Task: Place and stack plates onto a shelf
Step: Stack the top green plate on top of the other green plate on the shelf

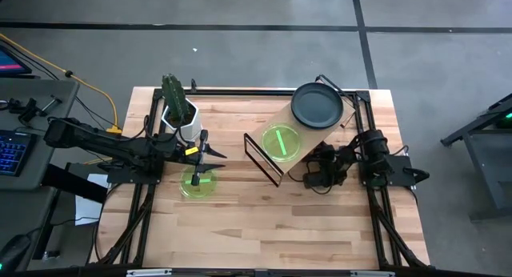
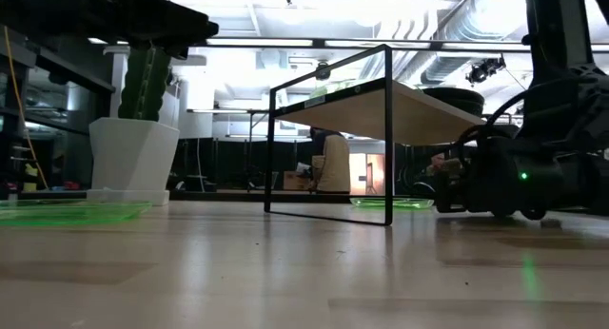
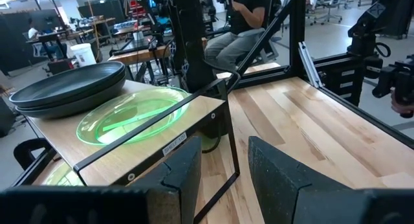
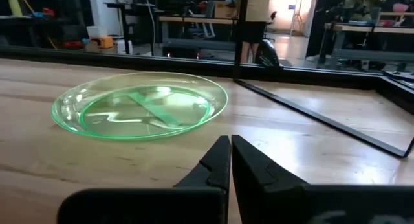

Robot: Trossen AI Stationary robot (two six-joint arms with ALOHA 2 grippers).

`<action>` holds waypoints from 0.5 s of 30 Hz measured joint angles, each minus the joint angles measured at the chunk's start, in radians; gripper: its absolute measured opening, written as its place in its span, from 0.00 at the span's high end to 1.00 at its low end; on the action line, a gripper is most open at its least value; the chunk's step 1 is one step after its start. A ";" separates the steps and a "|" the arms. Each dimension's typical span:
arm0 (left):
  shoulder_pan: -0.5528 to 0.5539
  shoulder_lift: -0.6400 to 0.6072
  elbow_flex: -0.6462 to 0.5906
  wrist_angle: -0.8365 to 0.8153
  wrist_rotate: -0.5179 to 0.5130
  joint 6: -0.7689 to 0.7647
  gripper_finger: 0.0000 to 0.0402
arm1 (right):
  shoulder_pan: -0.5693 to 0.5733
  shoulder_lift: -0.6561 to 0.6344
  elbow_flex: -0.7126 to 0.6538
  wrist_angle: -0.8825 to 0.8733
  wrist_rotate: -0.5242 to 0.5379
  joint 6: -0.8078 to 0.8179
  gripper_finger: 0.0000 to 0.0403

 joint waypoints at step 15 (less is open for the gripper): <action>0.000 0.000 0.000 -0.001 0.000 0.033 0.71 | 0.013 -0.034 -0.087 0.216 -0.098 -0.212 1.00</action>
